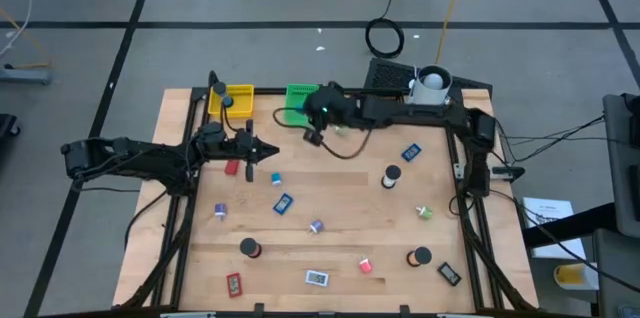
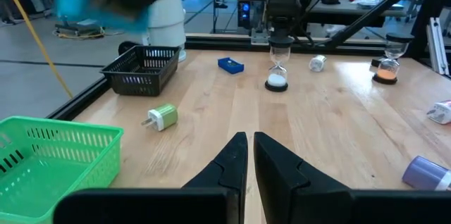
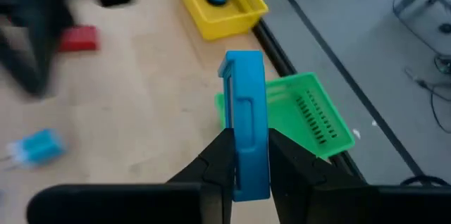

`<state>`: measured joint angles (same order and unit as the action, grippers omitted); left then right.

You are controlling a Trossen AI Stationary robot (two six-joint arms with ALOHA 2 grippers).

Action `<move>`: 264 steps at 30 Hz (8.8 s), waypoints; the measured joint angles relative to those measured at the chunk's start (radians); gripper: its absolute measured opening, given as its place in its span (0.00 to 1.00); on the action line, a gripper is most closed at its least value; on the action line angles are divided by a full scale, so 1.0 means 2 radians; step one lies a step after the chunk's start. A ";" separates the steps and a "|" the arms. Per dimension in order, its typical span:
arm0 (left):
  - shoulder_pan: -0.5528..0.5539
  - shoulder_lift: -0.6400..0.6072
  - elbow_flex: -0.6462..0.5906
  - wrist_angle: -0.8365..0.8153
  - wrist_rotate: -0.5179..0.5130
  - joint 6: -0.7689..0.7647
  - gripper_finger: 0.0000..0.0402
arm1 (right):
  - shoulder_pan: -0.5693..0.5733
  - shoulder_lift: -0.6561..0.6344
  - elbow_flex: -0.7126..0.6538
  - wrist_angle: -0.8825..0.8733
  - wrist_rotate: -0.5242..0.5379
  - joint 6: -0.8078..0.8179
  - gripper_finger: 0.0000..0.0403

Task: Pick & Place Office items
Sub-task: Put the light blue digital timer into the green bin, then put the top green charger adapter into the black bin

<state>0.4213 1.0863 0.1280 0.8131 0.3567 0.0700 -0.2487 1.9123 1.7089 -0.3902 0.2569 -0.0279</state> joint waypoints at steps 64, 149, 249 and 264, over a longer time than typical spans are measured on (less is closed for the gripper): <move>0.000 0.000 0.000 0.003 0.000 0.000 0.08 | -0.050 -0.008 -0.033 0.078 -0.038 -0.098 0.02; -0.318 0.000 0.214 -0.549 -0.228 -0.086 0.20 | 0.273 -0.501 -0.752 0.535 0.097 -0.004 0.00; -0.116 0.007 0.022 -0.023 -0.231 0.002 0.08 | -0.098 0.015 -0.265 0.150 -0.051 0.106 0.64; -0.116 0.007 0.022 -0.023 -0.231 0.002 0.08 | -0.084 -0.026 -0.182 -0.014 -0.026 -0.009 0.70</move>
<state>0.1902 1.0996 0.1715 0.7676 -0.1047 0.0738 -0.4176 1.8605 1.3452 -0.4186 0.2059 -0.0456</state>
